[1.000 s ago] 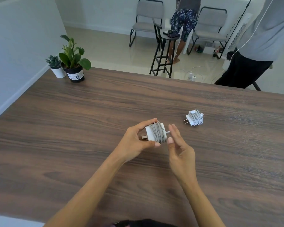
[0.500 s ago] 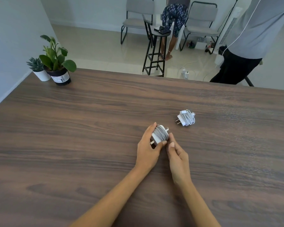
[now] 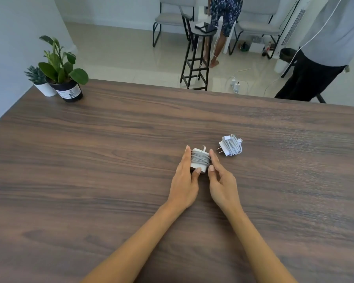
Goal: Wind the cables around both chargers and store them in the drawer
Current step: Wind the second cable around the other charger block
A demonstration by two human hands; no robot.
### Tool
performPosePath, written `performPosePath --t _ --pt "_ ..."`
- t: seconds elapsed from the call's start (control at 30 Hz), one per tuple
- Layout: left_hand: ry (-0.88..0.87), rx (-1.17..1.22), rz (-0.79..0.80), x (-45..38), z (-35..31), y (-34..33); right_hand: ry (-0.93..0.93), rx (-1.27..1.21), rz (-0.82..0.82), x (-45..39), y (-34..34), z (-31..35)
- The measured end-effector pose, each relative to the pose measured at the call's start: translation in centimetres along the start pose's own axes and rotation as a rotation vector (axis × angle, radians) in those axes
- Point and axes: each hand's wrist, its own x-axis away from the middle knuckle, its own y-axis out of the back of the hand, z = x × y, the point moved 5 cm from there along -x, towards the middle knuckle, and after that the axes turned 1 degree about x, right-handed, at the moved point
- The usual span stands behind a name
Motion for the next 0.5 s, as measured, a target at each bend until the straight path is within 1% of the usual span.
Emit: performPosePath --t 0.07,0.1,0.2,0.23,0.27,0.37,0.5 --pt "0.001 0.006 -0.005 -0.2 0.0 0.1 0.042 0.021 -0.027 0.1 0.3 0.1" --pt "0.001 0.004 -0.014 -0.2 0.0 0.1 0.074 0.048 -0.086 0.2 0.7 0.3" --pt "-0.002 -0.009 -0.039 -0.1 0.0 0.0 0.196 0.183 -0.392 0.4 2.7 0.8" --pt "-0.007 -0.014 -0.045 -0.1 0.0 0.1 0.205 0.209 -0.463 0.1 3.3 0.8" --pt "-0.010 -0.020 -0.054 -0.1 -0.1 -0.1 0.190 0.220 -0.489 -0.4 3.9 0.5" --pt "-0.013 -0.023 -0.075 -0.1 0.0 -0.1 0.133 0.250 -0.421 -3.0 4.4 -0.7" --pt "-0.029 -0.043 -0.094 0.0 0.1 0.0 0.144 0.266 -0.301 -5.6 4.3 -1.6"
